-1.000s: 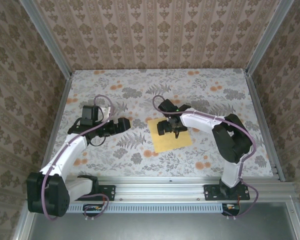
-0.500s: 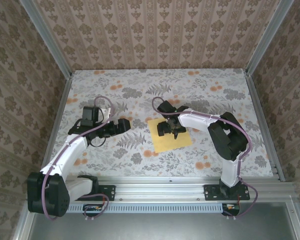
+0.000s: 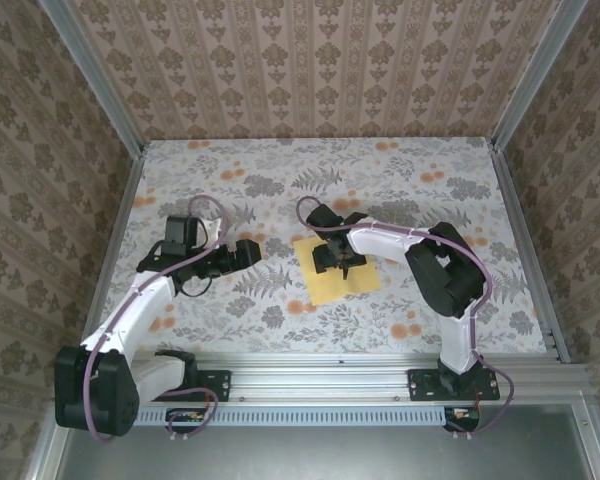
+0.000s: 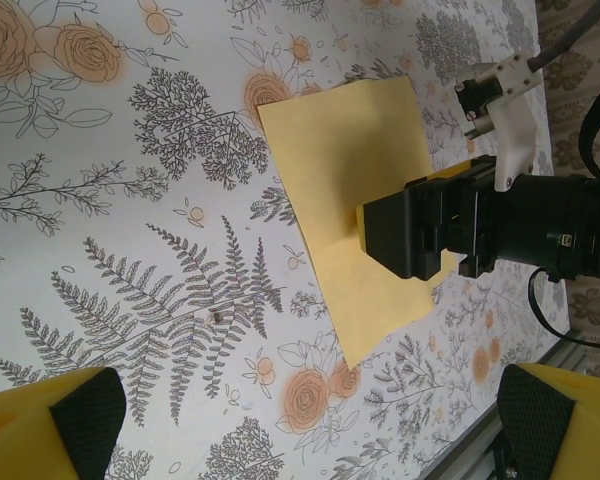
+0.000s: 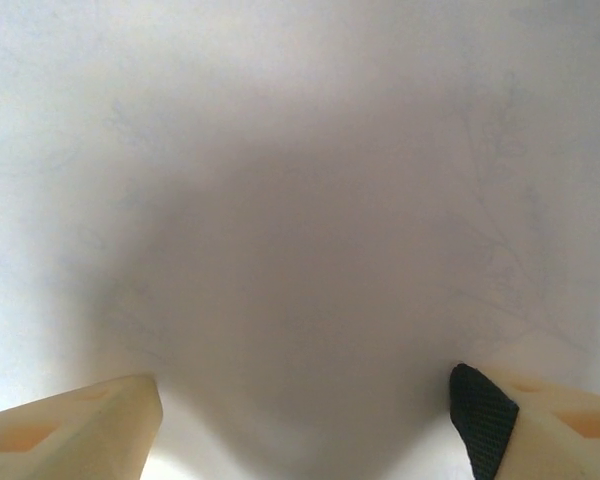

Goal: Fold a paper plane with a square sheet of paper (pick it up from the middle)
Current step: Fold the square sheet of paper in half at the center of the table.

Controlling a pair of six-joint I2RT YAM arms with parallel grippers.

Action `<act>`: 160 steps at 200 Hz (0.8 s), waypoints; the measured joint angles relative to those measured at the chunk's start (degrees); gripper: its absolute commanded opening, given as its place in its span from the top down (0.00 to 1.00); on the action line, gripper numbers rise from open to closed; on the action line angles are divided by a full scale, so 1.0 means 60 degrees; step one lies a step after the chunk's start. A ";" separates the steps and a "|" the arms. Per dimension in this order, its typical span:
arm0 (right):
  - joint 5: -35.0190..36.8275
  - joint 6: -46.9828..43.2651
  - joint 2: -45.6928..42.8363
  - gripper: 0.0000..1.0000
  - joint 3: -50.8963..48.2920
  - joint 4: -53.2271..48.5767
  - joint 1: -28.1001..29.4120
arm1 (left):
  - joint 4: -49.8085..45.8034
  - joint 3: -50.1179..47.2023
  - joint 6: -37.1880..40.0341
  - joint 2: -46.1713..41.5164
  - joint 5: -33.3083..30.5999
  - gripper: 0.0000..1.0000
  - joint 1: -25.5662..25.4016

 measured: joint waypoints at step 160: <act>0.0270 0.0044 -0.0503 0.74 0.0040 0.0076 0.0255 | 0.0087 -0.0226 0.0000 -0.0087 0.0000 0.00 0.0000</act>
